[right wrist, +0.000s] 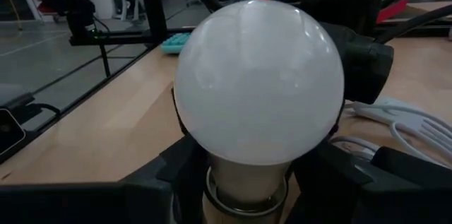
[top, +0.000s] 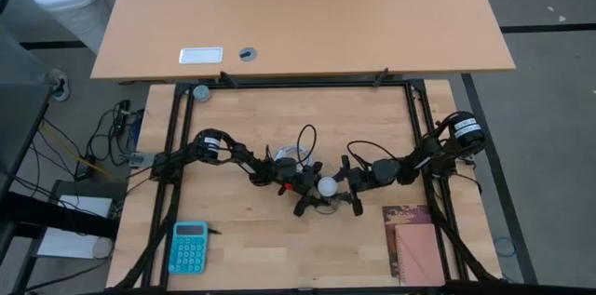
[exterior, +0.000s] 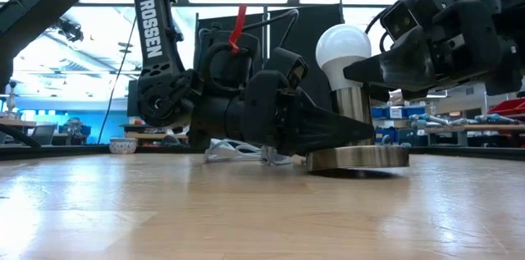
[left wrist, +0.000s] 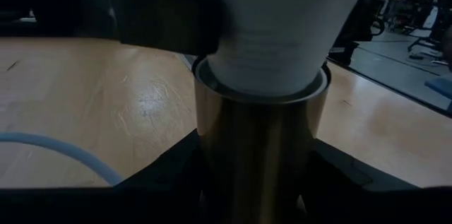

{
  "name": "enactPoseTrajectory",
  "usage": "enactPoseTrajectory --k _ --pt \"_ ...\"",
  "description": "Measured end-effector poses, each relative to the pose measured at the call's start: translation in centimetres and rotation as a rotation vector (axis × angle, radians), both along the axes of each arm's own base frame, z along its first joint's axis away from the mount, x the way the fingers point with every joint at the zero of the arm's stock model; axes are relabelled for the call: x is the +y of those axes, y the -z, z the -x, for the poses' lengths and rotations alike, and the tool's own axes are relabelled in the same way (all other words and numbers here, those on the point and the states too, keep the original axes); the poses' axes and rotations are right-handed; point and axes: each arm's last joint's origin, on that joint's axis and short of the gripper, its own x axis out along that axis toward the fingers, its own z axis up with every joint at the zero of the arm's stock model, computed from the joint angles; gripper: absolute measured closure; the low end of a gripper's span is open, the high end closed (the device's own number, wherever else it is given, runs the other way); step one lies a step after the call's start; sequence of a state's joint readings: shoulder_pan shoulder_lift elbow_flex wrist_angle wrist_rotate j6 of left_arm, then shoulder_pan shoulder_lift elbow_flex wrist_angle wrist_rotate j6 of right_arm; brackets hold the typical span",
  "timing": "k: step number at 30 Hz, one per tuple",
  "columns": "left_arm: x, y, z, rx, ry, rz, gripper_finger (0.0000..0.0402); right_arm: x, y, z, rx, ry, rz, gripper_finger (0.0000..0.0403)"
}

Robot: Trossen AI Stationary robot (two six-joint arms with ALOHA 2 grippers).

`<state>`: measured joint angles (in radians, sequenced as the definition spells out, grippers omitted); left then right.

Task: Screw lightbulb
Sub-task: Insert the white lightbulb into the lamp socket

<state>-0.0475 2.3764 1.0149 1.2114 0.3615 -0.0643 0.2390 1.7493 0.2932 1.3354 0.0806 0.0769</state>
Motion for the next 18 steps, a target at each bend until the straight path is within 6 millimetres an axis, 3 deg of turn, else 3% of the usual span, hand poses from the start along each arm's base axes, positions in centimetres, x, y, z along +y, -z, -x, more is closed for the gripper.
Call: enactPoseTrajectory --k 18 --pt "0.05 0.47 0.73 0.027 -0.261 0.006 0.0204 0.13 0.26 0.36 0.018 0.121 0.003 0.0218"
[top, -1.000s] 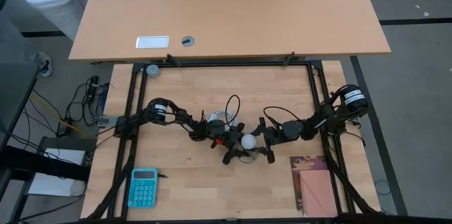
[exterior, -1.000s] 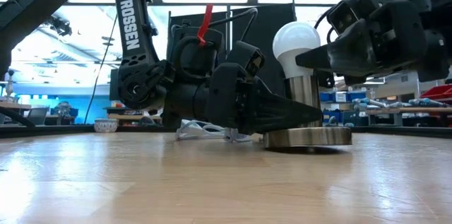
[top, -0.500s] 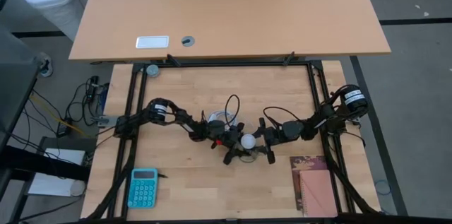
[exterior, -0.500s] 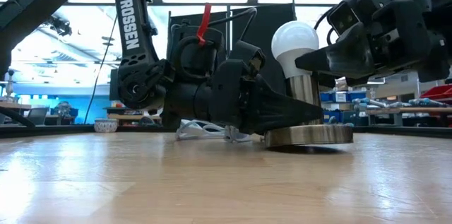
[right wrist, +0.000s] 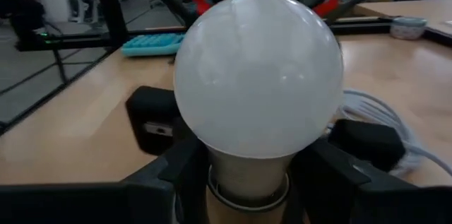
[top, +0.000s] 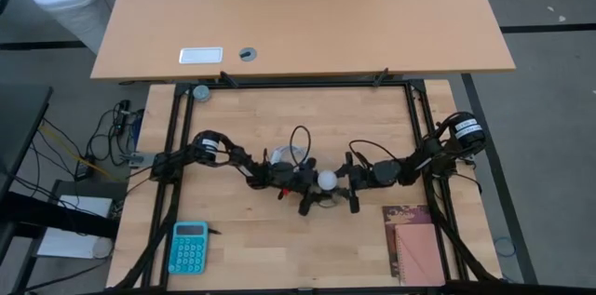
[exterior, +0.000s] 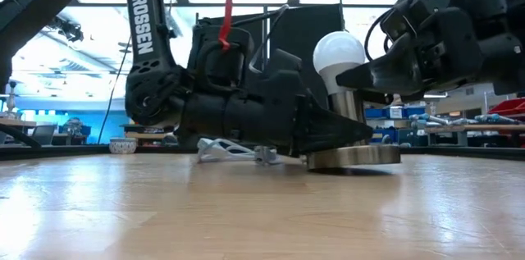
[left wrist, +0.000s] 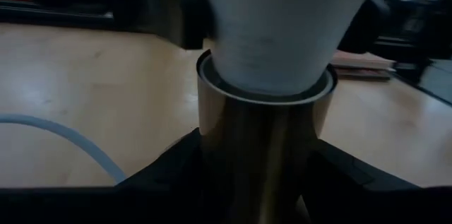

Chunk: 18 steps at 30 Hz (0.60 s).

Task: Screw lightbulb
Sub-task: Insert the white lightbulb into the lamp socket

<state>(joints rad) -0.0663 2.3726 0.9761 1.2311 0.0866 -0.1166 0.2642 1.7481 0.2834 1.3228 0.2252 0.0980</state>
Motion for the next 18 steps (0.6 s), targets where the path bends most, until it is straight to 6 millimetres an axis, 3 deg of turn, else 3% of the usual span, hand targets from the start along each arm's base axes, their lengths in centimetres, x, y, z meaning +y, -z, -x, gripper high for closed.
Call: enactPoseTrajectory --k 12,18 --pt "-1.5 0.0 0.3 -0.003 -0.287 -0.065 0.0204 0.4 0.1 0.3 0.006 0.135 0.057 0.0218" --pt "-2.3 -0.1 0.0 0.006 -0.402 -0.105 0.0204 0.9 -0.1 -0.5 0.02 0.182 0.089 0.0218"
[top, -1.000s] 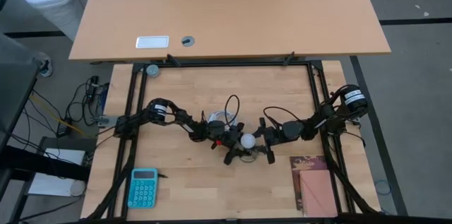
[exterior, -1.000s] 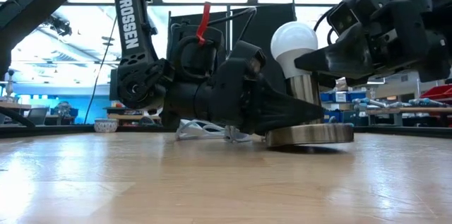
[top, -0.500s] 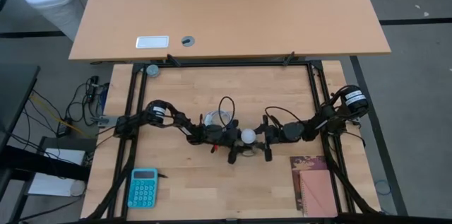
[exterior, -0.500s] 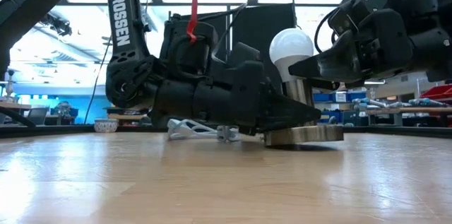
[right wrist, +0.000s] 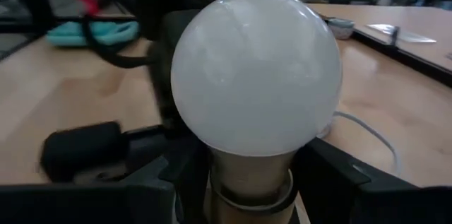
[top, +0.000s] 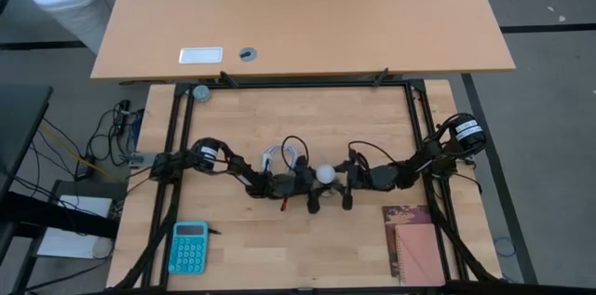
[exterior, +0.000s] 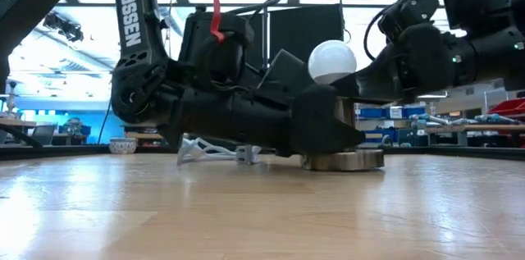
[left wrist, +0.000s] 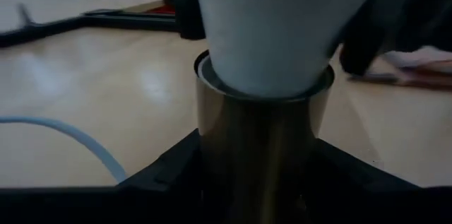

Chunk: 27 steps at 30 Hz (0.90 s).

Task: Screw lightbulb
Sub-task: Insert the white lightbulb into the lamp socket

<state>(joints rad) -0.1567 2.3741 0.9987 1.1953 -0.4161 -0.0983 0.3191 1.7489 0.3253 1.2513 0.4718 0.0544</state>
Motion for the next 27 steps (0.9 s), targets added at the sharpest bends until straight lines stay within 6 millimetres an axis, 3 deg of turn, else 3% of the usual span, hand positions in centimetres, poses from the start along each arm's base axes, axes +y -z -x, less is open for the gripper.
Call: enactPoseTrajectory --k 9,20,27 --pt "-1.3 -0.3 -0.5 0.028 -0.222 -0.081 0.0204 0.5 -0.1 -0.5 0.008 0.113 -0.011 0.0218" --pt "-1.6 -1.1 -2.0 0.066 -0.37 -0.13 0.0203 0.7 -0.4 -1.6 0.022 0.204 -0.051 0.0218" --pt "-2.6 -1.2 -1.9 0.077 -0.438 -0.163 0.0203 0.8 -0.5 -1.7 0.015 0.214 -0.08 0.0218"
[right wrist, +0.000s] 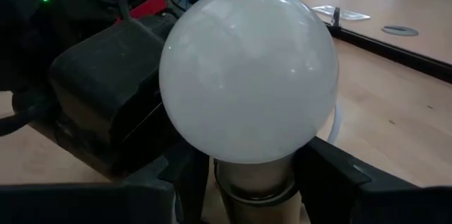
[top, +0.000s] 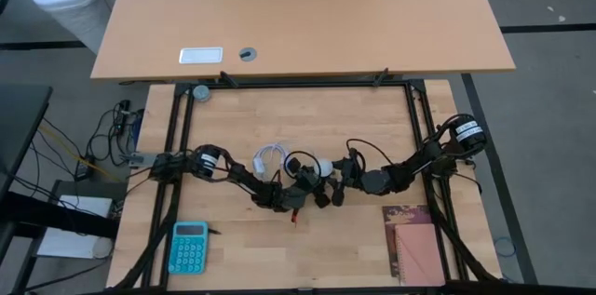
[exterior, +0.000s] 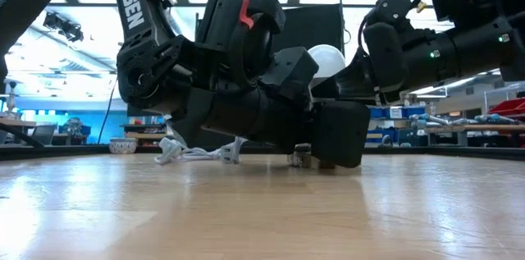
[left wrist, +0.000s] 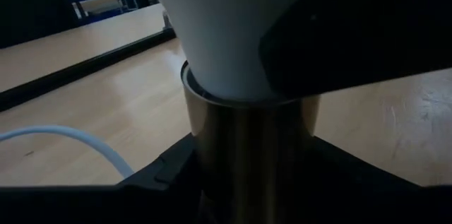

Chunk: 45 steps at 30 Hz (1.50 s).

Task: Screw lightbulb
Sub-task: Insert the white lightbulb into the lamp socket

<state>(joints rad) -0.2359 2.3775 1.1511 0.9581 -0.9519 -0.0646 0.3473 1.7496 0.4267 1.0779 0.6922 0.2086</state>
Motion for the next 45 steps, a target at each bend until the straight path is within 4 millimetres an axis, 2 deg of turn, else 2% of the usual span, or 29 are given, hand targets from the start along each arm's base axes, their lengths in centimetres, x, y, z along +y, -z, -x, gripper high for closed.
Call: enactPoseTrajectory --k 6,18,23,27,37,39,41,45 --pt "0.0 0.1 0.0 -0.02 0.003 0.032 0.0203 -0.1 0.0 -0.1 0.005 -0.006 -0.009 0.0203" --pt "0.8 0.6 0.2 -0.033 0.125 0.123 0.0203 -0.2 0.2 0.7 0.024 -0.048 -0.031 0.0074" --pt "1.0 0.7 0.1 -0.02 0.22 0.153 0.0204 -0.5 0.3 1.7 0.048 -0.067 -0.01 0.0044" --pt "1.5 0.8 0.0 -0.001 0.367 0.184 0.0204 -0.5 0.5 2.1 0.068 -0.128 0.007 0.0042" --pt "2.9 1.1 0.9 -0.021 0.664 0.208 0.0204 -0.7 1.0 3.3 0.06 -0.221 -0.004 0.0068" --pt "2.8 1.0 1.0 -0.028 0.755 0.215 0.0204 -0.8 1.8 3.7 0.12 -0.228 0.017 0.0073" --pt "2.7 1.0 1.1 -0.035 0.845 0.227 0.0204 -0.8 1.6 3.5 0.109 -0.251 0.021 0.0078" --pt "3.1 1.0 1.0 -0.035 0.904 0.235 0.0204 -1.2 1.5 3.3 0.103 -0.284 -0.013 0.0084"
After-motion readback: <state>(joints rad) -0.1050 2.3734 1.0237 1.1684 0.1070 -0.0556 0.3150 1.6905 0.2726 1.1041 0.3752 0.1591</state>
